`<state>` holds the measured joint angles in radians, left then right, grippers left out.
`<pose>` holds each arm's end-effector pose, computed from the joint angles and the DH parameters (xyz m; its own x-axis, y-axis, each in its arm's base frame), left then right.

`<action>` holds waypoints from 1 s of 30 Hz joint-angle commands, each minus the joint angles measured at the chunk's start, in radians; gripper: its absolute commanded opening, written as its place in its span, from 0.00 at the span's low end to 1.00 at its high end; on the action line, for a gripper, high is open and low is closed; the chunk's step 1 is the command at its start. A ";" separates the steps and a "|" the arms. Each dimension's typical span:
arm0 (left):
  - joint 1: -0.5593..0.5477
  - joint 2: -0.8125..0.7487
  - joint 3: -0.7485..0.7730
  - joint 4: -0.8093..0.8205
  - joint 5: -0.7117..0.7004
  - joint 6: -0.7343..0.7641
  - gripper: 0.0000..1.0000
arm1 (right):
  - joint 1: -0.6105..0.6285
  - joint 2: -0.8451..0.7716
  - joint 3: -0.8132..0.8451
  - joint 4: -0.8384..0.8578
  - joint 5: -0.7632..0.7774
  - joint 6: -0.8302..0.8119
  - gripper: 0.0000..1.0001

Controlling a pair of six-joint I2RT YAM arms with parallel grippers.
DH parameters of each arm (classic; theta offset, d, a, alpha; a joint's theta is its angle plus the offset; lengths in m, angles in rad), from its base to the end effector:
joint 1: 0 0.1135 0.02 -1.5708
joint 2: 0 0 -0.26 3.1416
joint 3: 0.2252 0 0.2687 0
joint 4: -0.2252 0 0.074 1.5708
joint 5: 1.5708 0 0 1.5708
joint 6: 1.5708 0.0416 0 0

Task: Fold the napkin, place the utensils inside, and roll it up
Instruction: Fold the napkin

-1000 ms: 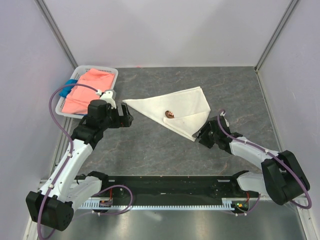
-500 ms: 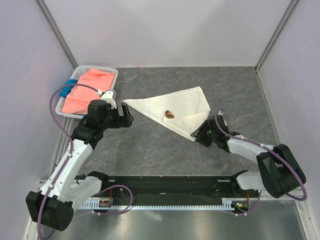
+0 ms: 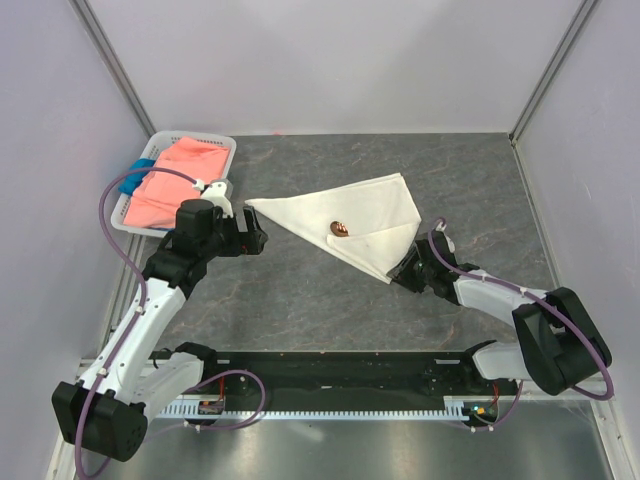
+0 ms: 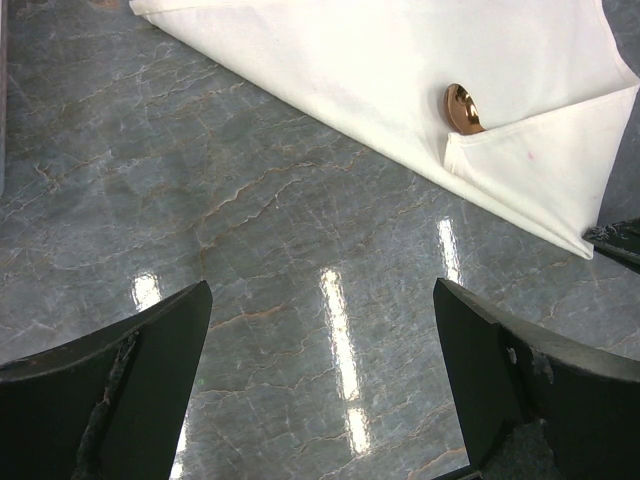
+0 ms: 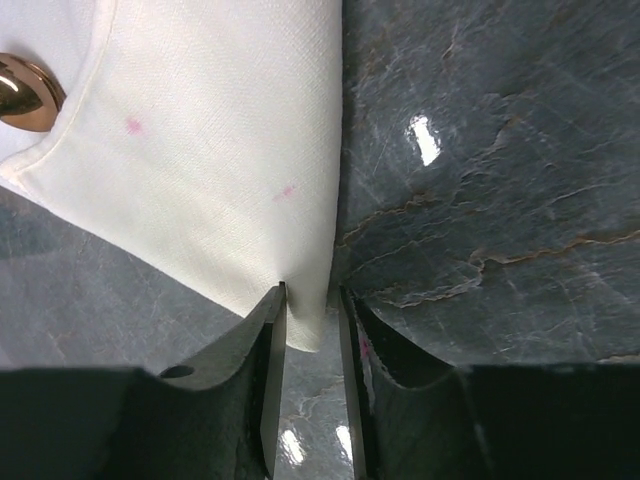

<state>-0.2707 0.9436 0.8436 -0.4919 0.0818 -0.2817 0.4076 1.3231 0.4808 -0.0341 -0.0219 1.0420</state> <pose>0.2205 -0.0647 0.2931 -0.6087 -0.1186 -0.7845 0.1693 0.9466 -0.2745 0.2286 0.0997 0.1213 -0.7092 0.6340 -0.3083 0.4027 0.7233 0.5610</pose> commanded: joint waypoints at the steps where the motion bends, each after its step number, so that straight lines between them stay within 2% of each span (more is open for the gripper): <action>1: -0.002 0.004 -0.006 0.039 0.015 -0.011 1.00 | -0.007 0.022 -0.004 -0.044 0.088 -0.039 0.33; 8: -0.001 0.006 -0.006 0.039 0.018 -0.011 1.00 | -0.004 0.062 0.027 -0.038 0.097 -0.071 0.18; 12: -0.002 0.004 -0.006 0.039 0.019 -0.013 1.00 | -0.006 0.085 0.042 -0.044 0.102 -0.091 0.00; 17: -0.002 0.004 -0.008 0.049 0.068 -0.028 1.00 | -0.007 0.077 0.071 -0.159 0.152 -0.131 0.00; 20: -0.002 0.004 -0.014 0.062 0.117 -0.079 1.00 | -0.007 0.041 0.093 -0.246 0.240 -0.155 0.00; 26: -0.005 -0.035 -0.153 0.194 0.159 -0.318 1.00 | -0.018 -0.086 0.101 -0.458 0.401 -0.166 0.00; 30: -0.038 -0.068 -0.287 0.334 0.107 -0.485 0.99 | -0.038 -0.160 0.078 -0.561 0.442 -0.169 0.00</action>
<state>-0.2779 0.9134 0.6456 -0.3237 0.2016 -0.5491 0.3912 1.2350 0.5705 -0.4213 0.3000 0.8955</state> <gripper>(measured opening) 0.996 0.007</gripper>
